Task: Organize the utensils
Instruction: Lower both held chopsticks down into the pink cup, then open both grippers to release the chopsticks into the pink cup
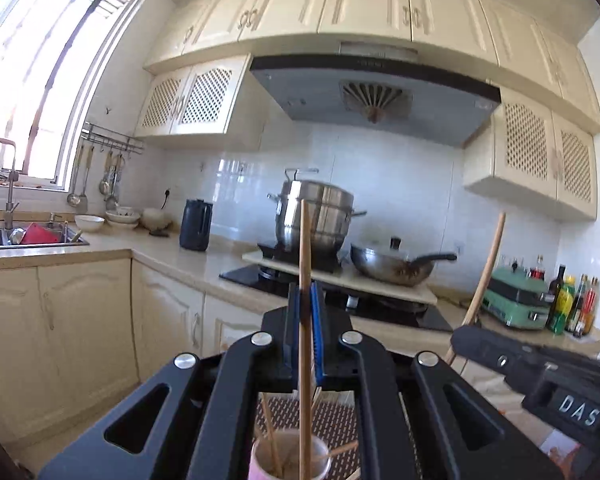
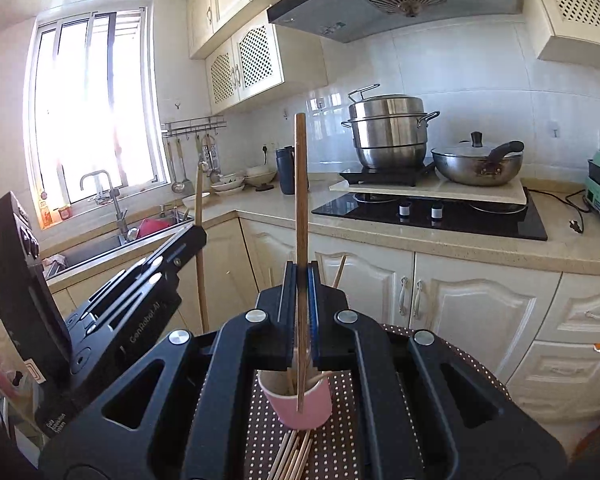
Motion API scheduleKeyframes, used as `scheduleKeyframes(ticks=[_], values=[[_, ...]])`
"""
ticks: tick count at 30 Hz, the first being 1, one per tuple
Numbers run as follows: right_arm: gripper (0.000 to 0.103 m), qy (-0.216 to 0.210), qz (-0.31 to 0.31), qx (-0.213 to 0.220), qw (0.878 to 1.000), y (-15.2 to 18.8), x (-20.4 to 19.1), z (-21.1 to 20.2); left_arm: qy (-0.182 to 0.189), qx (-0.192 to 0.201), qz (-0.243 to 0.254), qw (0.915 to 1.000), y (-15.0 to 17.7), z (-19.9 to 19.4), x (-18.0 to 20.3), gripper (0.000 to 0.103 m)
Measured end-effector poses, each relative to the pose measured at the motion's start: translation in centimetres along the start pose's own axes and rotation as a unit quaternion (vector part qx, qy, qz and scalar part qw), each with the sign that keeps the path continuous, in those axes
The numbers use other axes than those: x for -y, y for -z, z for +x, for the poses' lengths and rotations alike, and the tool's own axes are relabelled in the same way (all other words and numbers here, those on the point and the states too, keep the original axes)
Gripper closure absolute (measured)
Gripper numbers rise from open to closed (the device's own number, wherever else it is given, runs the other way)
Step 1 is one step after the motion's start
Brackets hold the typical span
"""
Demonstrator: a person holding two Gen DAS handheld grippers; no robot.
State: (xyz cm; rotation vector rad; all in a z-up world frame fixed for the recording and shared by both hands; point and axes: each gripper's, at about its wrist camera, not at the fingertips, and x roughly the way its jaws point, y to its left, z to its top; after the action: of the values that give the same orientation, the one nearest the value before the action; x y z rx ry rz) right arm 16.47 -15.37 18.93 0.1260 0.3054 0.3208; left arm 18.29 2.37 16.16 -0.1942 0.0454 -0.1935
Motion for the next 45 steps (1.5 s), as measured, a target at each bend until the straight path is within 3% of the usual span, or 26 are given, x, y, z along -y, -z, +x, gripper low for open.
scheduleKeyframes(ticks=[4, 6, 21, 30, 31, 33, 34, 35, 37, 41, 45], values=[[0.097, 0.0, -0.003, -0.004, 1.0, -0.5, 0.6, 2.2, -0.017, 0.042, 0.013, 0.9989, 0.1, 1.9, 0.4, 0.097], [0.097, -0.001, -0.003, -0.011, 1.0, -0.5, 0.9, 3.5, -0.02, 0.043, 0.018, 0.9987, 0.5, 3.0, 0.6, 0.097], [0.097, -0.007, -0.001, -0.116, 0.993, 4.4, 1.5, 9.0, -0.044, -0.01, 0.036, 0.9983, 6.6, 7.2, -1.9, 0.097], [0.094, -0.008, -0.026, -0.164, 0.986, 7.2, 0.9, 8.9, -0.046, -0.039, 0.079, 0.995, 9.4, 4.5, -2.7, 0.095], [0.091, -0.007, -0.027, -0.165, 0.986, 7.3, 1.0, 8.7, -0.044, -0.04, 0.081, 0.9949, 9.5, 4.1, -2.7, 0.095], [0.07, -0.003, -0.03, -0.164, 0.986, 7.5, 1.0, 8.1, -0.042, -0.044, 0.082, 0.9947, 9.5, 3.2, -2.9, 0.095], [0.04, -0.004, -0.03, -0.16, 0.987, 7.5, 1.0, 7.8, -0.04, -0.046, 0.082, 0.9948, 9.5, 2.9, -2.9, 0.095], [0.029, 0.003, -0.032, -0.147, 0.989, 7.4, 1.0, 7.1, -0.036, -0.048, 0.081, 0.9949, 9.5, 2.5, -3.0, 0.095], [0.03, 0.021, -0.046, -0.125, 0.991, 7.2, 0.7, 5.9, -0.037, -0.049, 0.086, 0.9944, 9.5, 1.8, -3.0, 0.094], [0.029, 0.017, -0.049, -0.113, 0.992, 6.7, 0.4, 4.0, -0.035, -0.052, 0.088, 0.9941, 9.1, 0.2, -3.2, 0.079], [0.026, 0.025, -0.053, -0.104, 0.993, 6.6, 0.3, 2.6, -0.046, -0.046, 0.094, 0.9935, 8.8, -1.5, -3.1, 0.077]])
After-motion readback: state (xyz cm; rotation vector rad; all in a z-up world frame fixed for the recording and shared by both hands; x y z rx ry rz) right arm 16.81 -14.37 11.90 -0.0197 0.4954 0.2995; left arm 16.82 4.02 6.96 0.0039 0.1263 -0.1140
